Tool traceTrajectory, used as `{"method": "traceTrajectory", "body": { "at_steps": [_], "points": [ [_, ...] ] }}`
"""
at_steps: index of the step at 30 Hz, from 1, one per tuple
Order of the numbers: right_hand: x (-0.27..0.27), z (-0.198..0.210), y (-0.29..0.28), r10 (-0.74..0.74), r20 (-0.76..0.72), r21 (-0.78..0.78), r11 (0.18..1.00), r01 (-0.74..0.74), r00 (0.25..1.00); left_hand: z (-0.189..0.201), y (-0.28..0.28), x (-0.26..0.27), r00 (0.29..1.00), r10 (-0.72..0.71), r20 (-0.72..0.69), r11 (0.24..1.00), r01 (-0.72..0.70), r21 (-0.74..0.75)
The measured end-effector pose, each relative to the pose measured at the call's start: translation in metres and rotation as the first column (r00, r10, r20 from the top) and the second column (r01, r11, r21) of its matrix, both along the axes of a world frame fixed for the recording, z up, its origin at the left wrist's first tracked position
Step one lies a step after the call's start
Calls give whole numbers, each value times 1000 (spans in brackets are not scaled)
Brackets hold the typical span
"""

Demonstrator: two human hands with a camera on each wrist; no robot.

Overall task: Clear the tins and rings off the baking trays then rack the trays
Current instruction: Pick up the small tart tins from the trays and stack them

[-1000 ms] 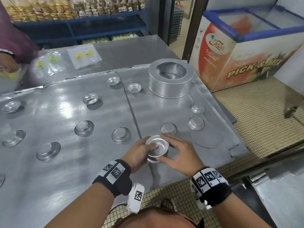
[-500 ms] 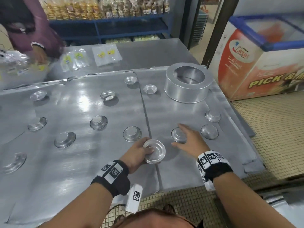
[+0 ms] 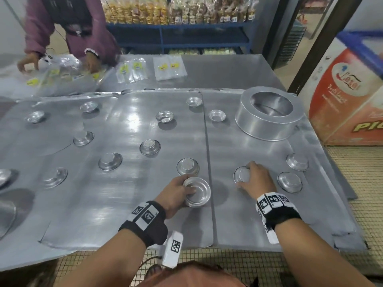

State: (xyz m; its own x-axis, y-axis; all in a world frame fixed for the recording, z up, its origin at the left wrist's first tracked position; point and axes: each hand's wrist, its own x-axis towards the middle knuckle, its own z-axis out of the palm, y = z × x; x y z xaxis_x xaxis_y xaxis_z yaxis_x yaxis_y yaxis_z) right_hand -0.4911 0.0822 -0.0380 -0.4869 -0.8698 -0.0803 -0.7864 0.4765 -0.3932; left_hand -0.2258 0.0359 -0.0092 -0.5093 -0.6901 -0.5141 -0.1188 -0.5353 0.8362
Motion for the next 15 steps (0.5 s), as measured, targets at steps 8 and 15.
{"method": "traceTrajectory", "body": {
  "at_steps": [8,15],
  "points": [
    [65,44,-11,274,304,-484,869,-99,912,2,-4,9,993,113,-43,992,-110,66],
    [117,57,-6,445,429,-583,801,-135,786,4,-13,22,993,75,-92,988,-62,138]
  ]
}}
